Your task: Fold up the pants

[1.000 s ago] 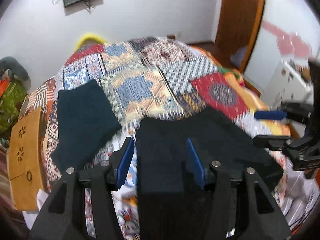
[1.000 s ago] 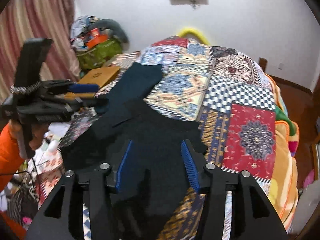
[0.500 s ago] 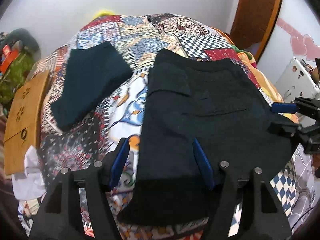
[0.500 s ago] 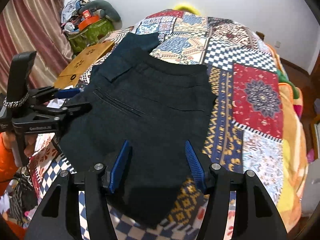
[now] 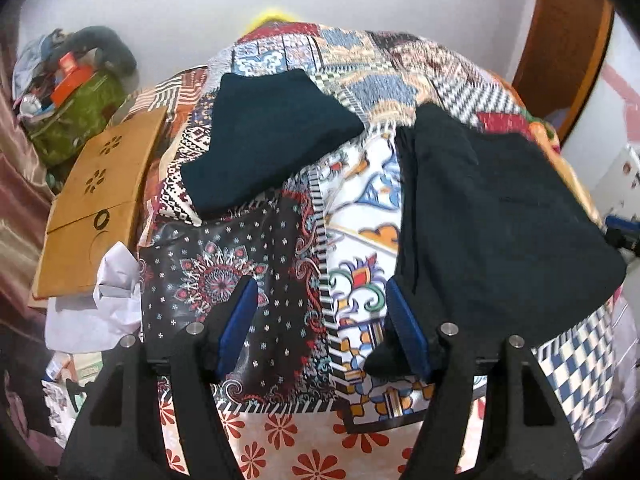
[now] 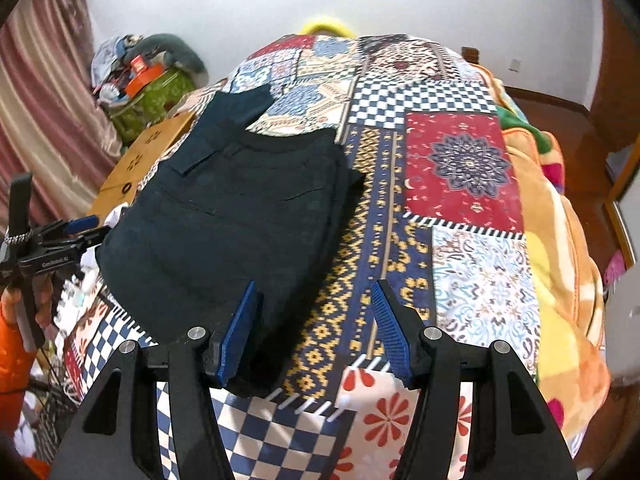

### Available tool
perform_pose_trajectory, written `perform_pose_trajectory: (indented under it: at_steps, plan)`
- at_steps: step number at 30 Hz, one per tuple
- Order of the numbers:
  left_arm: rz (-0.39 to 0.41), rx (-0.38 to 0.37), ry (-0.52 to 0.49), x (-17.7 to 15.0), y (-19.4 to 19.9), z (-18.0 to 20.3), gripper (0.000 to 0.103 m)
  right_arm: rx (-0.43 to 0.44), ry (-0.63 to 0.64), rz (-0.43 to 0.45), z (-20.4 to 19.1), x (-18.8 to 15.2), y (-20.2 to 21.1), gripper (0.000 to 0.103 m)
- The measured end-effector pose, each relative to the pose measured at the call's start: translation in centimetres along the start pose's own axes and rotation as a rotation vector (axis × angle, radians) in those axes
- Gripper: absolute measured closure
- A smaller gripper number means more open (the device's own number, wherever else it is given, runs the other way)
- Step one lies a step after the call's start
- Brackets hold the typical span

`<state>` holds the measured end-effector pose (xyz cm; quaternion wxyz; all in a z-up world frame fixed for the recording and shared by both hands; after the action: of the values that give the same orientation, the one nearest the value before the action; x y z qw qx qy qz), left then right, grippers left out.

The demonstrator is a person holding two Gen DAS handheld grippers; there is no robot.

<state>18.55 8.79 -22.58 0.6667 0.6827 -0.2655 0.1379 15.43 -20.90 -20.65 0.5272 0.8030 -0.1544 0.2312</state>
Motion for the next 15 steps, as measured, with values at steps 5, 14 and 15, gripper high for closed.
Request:
perform_pose_trajectory:
  at_steps: [5,14,15]
  plan:
    - [0.069,-0.069,0.021,3.1,1.6,0.8,0.036,0.033,-0.034,0.047,-0.2,1.5,1.1,0.048]
    - [-0.088,-0.25,-0.043,7.1,-4.9,6.3,0.031,0.091,-0.063,-0.027,-0.6,2.1,-3.5,0.042]
    - [-0.105,-0.253,-0.048,7.2,-5.5,6.6,0.031,0.102,-0.076,-0.052,-0.4,2.0,-4.2,0.042]
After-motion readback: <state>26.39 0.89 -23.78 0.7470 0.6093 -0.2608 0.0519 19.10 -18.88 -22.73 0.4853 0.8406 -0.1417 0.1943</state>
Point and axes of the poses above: each gripper's, at about its wrist camera, not at the fingertips, and y roughly against the way its jaws point, z to its right, x to its top, the point moved 4 cm from there along -y, roughly the way its jaws point, and after that the axes turned 7 degrees about -y, right-handed, at the moved point
